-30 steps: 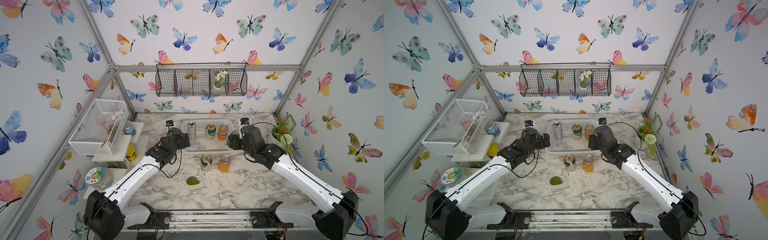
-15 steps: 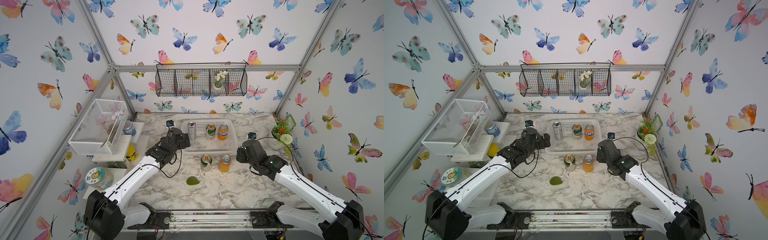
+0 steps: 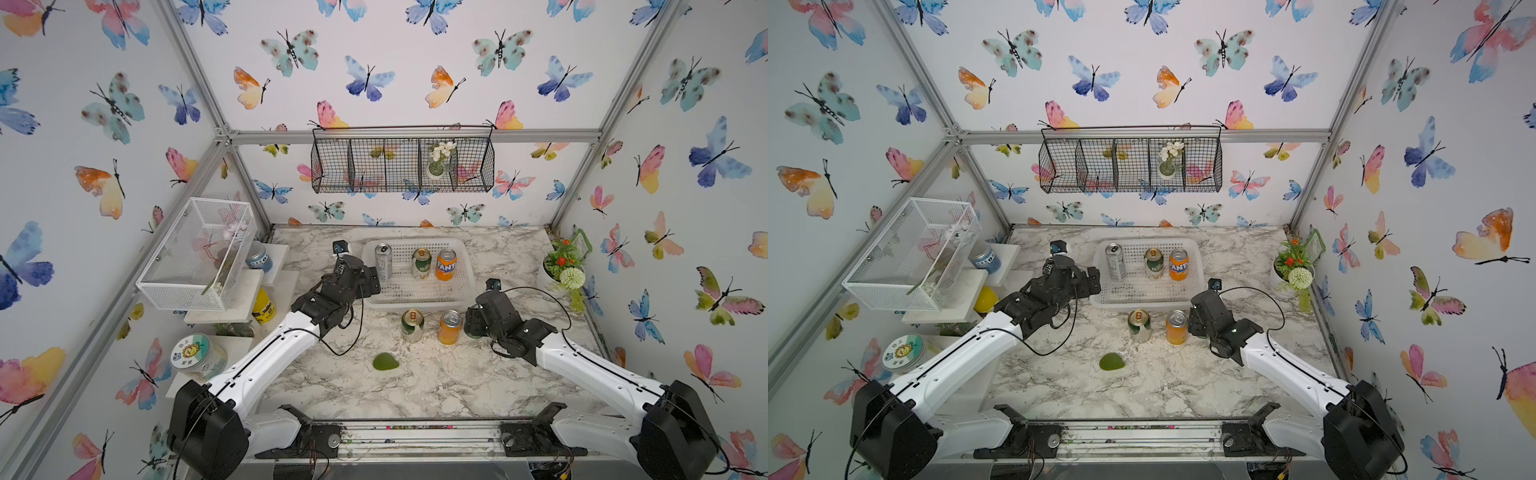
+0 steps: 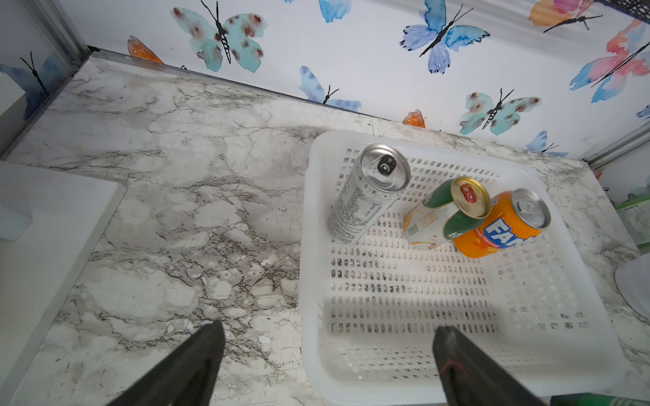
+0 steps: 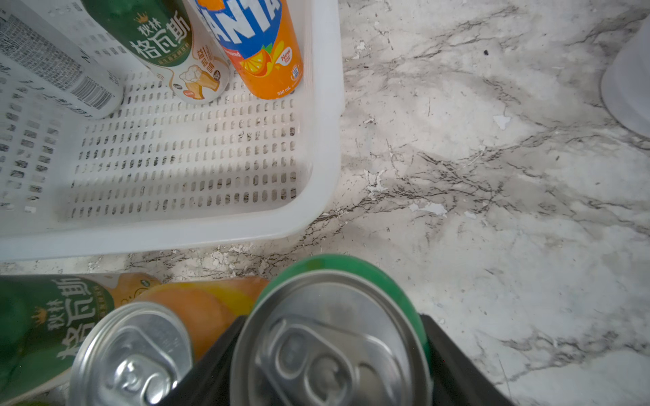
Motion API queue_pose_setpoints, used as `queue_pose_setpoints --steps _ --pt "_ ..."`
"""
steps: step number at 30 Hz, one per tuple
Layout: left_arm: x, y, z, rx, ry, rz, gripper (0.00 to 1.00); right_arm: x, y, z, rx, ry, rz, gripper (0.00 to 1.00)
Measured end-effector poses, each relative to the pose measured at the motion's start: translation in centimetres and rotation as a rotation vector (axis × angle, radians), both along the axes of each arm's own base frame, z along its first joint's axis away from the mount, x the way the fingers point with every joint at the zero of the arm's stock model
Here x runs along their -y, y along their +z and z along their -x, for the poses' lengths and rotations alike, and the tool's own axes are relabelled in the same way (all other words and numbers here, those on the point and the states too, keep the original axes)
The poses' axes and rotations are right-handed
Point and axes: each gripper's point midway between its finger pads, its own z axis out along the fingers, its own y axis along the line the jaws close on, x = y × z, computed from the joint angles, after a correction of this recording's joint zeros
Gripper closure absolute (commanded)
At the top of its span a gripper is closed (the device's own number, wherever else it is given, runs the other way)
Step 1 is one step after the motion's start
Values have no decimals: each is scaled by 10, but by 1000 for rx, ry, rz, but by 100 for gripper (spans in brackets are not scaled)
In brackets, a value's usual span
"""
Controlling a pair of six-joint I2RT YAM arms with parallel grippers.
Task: Take out the drinks from the basket
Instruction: Place the drink at the center of the board.
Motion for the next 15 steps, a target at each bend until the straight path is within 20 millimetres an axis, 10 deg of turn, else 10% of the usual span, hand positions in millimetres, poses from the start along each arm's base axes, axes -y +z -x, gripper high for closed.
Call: queue_pose_setpoints --steps 15 --pt "0 1 0 3 -1 2 1 -1 -24 2 -38 -11 0 34"
